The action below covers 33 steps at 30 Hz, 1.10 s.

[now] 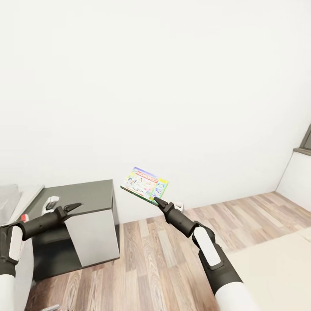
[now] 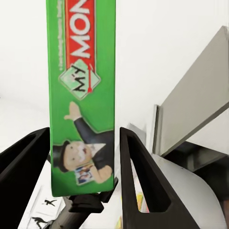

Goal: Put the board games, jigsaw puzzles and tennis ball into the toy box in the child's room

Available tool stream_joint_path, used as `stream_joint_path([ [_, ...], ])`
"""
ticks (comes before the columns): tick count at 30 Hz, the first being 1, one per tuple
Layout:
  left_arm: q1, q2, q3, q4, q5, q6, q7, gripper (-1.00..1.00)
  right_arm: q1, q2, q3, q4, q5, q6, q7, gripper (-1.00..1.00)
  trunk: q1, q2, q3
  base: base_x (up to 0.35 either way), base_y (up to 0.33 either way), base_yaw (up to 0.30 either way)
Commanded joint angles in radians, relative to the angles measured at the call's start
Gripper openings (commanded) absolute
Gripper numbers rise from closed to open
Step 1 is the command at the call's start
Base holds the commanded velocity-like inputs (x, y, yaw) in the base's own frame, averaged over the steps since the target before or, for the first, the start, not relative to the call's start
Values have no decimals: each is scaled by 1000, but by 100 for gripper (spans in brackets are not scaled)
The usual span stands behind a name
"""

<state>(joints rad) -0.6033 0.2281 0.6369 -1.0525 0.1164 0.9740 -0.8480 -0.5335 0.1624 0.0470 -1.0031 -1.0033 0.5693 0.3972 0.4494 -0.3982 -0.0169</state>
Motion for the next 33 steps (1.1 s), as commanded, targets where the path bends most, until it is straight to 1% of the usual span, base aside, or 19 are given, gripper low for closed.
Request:
stream_joint_path([
  [1,-1,0,1,0,3,6,0,100,-1,0,-1,0,-8,6,0,-100,1,-2,-2,17,-13,280],
  [6,-1,0,1,0,3,6,0,100,-1,0,-1,0,-8,6,0,-100,1,-2,-2,6,-5,194],
  [11,-1,0,1,0,3,6,0,100,-1,0,-1,-1,-8,6,0,-100,1,-2,-2,24,-1,34],
  [17,-1,0,1,0,3,6,0,100,-1,0,-1,-1,-8,6,0,-100,1,-2,-2,146,0,22],
  [26,-1,0,1,0,3,6,0,100,-1,0,-1,0,-8,6,0,-100,1,-2,-2,36,0,204],
  [33,-1,0,0,0,3,6,0,100,-1,0,-1,0,-8,6,1,-100,1,-2,-2,13,0,40],
])
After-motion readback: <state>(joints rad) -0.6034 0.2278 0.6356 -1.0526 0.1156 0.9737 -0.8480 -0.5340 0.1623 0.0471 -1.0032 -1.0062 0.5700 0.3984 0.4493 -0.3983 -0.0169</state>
